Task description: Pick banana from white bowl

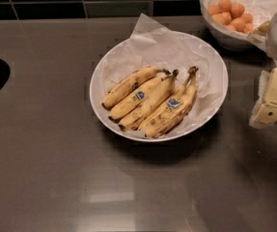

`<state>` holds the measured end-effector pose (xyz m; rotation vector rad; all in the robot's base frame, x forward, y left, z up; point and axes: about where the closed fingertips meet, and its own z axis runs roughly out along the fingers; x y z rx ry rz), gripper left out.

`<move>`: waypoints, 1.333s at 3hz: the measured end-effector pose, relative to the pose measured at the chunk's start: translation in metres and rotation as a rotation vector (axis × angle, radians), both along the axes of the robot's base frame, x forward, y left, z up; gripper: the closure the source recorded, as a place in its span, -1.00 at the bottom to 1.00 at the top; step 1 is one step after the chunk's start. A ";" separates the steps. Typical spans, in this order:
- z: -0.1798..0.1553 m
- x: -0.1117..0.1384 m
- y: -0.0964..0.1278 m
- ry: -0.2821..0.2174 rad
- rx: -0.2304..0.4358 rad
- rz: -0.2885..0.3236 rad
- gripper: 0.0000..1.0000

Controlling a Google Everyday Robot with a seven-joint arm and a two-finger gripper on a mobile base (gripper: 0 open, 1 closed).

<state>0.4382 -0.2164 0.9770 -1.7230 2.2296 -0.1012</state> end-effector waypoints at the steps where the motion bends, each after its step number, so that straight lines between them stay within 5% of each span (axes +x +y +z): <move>1: 0.000 0.000 0.000 0.000 0.000 0.000 -1.00; 2: 0.003 0.003 0.007 -0.008 0.002 0.025 -1.00; 4: -0.013 0.013 0.056 0.059 0.034 0.207 -1.00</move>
Offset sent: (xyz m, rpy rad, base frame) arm 0.0072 0.0132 0.0020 0.0025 0.0069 0.0576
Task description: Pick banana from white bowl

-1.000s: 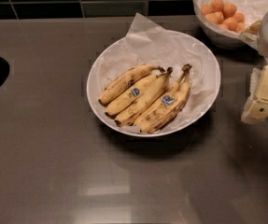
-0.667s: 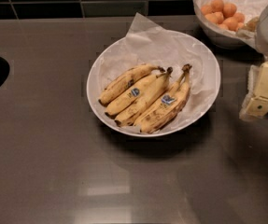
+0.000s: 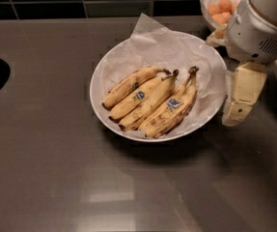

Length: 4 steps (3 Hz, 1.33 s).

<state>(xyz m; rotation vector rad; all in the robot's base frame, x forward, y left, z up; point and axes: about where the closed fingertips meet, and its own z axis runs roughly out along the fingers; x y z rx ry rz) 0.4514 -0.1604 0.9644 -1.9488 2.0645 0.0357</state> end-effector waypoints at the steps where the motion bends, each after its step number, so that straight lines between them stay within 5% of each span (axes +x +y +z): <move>1: -0.005 -0.004 0.021 0.010 -0.002 0.103 -1.00; 2: -0.005 -0.004 0.021 0.010 -0.002 0.103 -1.00; 4: -0.006 -0.004 0.058 0.039 -0.103 0.253 -1.00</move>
Offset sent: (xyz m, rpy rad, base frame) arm -0.0049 0.0181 -0.0063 -0.0033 0.0191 0.0918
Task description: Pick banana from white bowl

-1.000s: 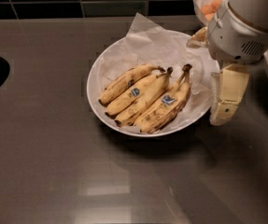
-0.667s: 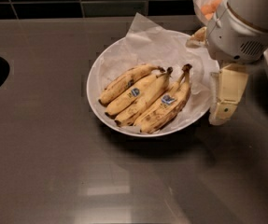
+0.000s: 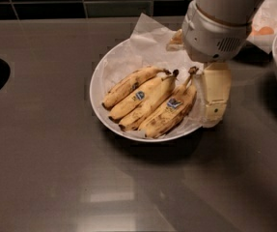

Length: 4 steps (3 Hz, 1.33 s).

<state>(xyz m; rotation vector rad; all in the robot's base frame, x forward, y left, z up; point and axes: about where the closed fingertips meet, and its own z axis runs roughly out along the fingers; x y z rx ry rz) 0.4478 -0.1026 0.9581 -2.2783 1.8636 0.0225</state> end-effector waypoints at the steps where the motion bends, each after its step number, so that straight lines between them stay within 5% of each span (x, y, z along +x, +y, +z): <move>1: 0.000 -0.002 0.014 0.005 -0.015 0.051 -0.64; 4: -0.010 0.003 0.016 0.020 -0.009 0.072 -0.44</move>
Offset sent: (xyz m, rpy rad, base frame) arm -0.0212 0.0124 -0.0099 -0.0478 0.0775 0.0948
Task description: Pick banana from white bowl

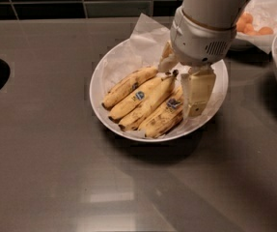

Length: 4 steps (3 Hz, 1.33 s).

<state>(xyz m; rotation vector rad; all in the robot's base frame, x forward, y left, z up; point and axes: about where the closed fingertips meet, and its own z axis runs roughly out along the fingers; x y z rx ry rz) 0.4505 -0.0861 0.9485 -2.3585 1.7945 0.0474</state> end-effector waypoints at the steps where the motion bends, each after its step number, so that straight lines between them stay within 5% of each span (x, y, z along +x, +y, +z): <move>1: -0.004 0.003 -0.001 0.009 -0.002 0.001 -0.34; 4: -0.024 0.007 -0.002 0.051 -0.003 0.026 -0.26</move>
Offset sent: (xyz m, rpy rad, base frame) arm -0.0067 -0.0155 -0.0181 -0.0455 0.1019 0.0076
